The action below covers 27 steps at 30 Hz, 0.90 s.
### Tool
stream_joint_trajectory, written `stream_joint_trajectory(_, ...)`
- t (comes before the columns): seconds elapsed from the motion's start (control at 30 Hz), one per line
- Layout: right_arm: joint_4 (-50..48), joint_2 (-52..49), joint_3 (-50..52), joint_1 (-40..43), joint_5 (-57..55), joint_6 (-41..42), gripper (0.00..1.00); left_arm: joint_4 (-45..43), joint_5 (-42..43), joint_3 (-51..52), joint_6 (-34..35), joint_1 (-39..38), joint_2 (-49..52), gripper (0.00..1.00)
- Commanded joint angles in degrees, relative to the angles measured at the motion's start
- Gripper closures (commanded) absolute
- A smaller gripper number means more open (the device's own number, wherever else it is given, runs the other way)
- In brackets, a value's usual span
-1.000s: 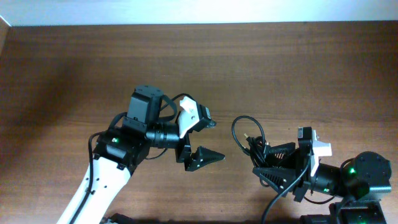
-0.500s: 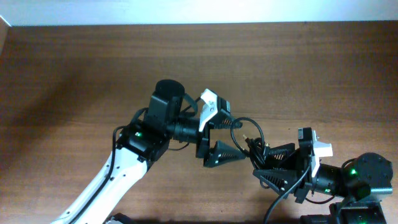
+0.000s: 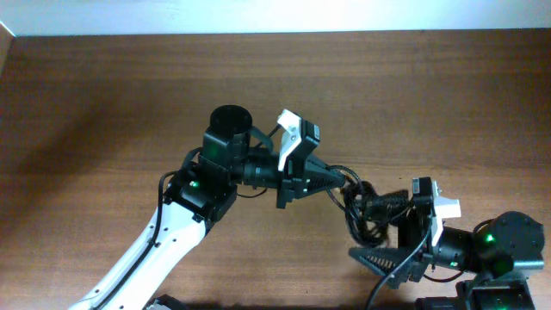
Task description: Untangle cables
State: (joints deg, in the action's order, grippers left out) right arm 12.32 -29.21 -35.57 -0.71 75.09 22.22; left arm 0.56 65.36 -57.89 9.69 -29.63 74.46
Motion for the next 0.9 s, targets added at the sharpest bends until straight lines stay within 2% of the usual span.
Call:
stream_joint_trajectory(0.0,-0.2,0.4,-0.6,0.3,1.2,-0.7,0.01,-2.8,1.0,-0.5,1.5,0.8,0.0,1.00)
stream_joint_trajectory(0.17,0.6,0.3,-0.6,0.3,-1.0,-0.7,0.01,-8.1,7.9,-0.5,5.3,4.6,0.0,1.00)
stream_joint_trajectory(0.3,8.6,0.3,-0.6,0.3,-11.2,-0.9,0.01,-10.6,13.2,-0.5,7.5,7.5,-0.2,1.00)
stream_joint_trajectory(0.57,15.3,0.3,-0.6,0.4,-21.5,-0.9,0.01,-10.4,16.3,-0.5,8.5,13.7,-0.2,1.00)
stream_joint_trajectory(0.7,16.6,0.3,-0.6,0.3,-21.8,-4.1,0.01,-10.7,16.3,-0.5,9.2,17.6,-0.2,1.00)
stream_joint_trajectory(0.87,18.4,0.3,-0.6,0.3,-24.8,-4.8,0.01,-16.4,16.4,-0.5,16.5,20.1,-0.2,1.00)
